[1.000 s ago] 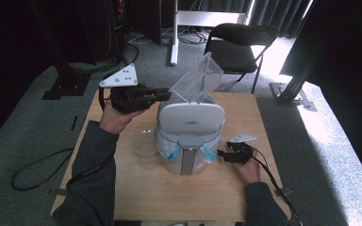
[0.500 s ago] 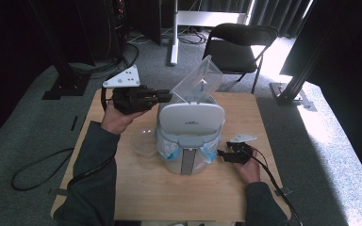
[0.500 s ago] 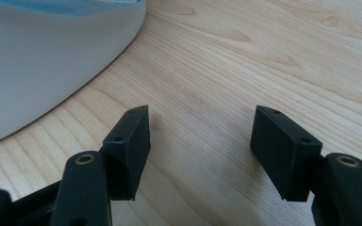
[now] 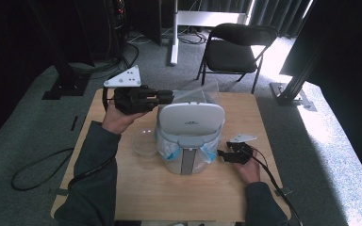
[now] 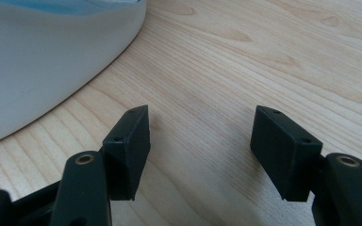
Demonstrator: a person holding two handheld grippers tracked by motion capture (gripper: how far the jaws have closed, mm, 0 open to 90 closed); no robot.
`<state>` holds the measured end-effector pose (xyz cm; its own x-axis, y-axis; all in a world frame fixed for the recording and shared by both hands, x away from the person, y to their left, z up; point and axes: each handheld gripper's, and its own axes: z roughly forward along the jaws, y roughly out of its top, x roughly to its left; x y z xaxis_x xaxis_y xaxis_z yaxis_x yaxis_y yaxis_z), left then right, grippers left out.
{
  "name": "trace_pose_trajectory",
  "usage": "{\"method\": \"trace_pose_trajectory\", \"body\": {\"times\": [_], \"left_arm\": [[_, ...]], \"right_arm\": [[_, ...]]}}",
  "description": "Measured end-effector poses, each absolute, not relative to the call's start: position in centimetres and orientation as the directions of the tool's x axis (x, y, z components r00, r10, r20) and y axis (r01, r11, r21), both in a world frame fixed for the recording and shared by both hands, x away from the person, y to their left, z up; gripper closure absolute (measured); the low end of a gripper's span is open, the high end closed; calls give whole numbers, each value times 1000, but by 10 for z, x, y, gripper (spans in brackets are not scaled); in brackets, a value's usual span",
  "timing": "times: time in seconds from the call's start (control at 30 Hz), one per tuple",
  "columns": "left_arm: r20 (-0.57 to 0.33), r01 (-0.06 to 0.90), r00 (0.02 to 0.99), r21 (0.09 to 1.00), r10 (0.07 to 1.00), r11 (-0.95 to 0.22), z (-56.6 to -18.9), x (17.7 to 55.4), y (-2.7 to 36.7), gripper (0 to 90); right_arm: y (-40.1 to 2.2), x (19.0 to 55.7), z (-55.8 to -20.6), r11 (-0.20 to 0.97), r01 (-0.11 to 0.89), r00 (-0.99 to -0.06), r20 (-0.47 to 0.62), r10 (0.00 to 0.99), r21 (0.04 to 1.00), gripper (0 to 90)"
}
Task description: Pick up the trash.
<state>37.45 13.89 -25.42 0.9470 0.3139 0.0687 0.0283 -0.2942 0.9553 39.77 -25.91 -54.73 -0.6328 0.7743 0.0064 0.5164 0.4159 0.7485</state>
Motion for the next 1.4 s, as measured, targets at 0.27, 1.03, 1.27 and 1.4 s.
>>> {"method": "trace_pose_trajectory", "body": {"times": [0.27,1.03,1.27,1.4], "left_arm": [[54,45,946,955,321,-293,-258,376,145,773],[-14,146,931,930,365,-337,-299,388,156,696],[-24,164,924,926,382,-339,-307,390,158,696],[-30,173,920,925,392,-337,-311,390,162,695]], "right_arm": [[-259,398,-547,415,516,-633,7,774,749,369],[-259,398,-547,416,516,-632,6,775,749,369],[-259,398,-547,415,517,-632,7,775,749,368],[-259,398,-547,416,516,-633,7,774,749,369]]}}
